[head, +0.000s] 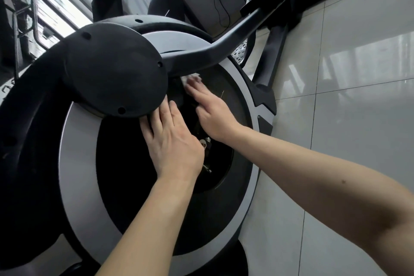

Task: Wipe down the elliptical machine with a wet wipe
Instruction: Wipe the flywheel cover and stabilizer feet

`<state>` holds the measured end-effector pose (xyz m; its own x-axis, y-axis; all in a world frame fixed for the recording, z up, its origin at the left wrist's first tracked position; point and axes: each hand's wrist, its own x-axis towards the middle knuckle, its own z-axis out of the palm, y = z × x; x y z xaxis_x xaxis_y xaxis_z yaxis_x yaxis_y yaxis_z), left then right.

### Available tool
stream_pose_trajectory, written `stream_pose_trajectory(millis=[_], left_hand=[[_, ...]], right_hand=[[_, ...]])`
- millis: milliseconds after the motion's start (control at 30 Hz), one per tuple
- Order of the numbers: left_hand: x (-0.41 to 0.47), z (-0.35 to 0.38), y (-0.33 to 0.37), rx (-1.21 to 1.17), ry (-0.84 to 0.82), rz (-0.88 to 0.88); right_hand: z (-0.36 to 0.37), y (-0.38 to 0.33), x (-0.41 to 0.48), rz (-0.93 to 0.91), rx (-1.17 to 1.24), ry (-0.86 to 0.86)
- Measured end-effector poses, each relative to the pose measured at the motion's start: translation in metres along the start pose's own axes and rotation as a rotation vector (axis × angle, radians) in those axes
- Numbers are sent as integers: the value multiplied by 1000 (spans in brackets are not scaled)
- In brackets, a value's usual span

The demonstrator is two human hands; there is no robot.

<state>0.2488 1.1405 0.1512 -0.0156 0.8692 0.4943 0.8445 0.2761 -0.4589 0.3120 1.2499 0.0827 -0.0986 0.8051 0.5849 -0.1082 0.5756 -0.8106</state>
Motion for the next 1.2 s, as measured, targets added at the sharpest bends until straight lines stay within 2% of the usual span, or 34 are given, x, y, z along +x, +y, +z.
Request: stream_pose_trajectory(millis=[67,100,200,233,267,400,467,533,600,733,800,833,967,1033,1200], left_hand=[[-2,1,-1,54,-35,23],[-3,1,-1,73,-49,31],[-4,4,-2,109,-57,46],[-4,6,-2,116,-51,50],[-4,8,-2,117,-40,52],[-3,15,-2,120,-19,49],[-3,16,-1,124,-10,57],[-4,16,0,115,-9,58],[-4,15,1,101,-17,57],[-4,12,3,80,-30,63],[-4,13,4,76,-24,59],[-4,13,4,75,-25,61],[-4,14,6,62,-37,67],[-4,14,7,53,-30,62],[-5,15,7,61,-15,59]], right_hand=[[1,11,2,-70,-103,-12],[-2,21,4,-33,-153,7],[-11,33,7,253,-215,30],[-10,30,8,288,-212,20],[-9,23,10,264,-195,13],[3,-3,9,-59,-124,-43],[3,3,12,-96,-137,-29],[0,20,18,-12,-151,35],[-7,39,21,150,-169,92],[-17,73,-2,489,-167,91],[-19,79,-18,572,-147,75],[-18,76,-24,564,-131,73],[-4,51,-29,268,-69,77],[1,51,-25,198,-97,77],[-18,54,-2,421,-150,99]])
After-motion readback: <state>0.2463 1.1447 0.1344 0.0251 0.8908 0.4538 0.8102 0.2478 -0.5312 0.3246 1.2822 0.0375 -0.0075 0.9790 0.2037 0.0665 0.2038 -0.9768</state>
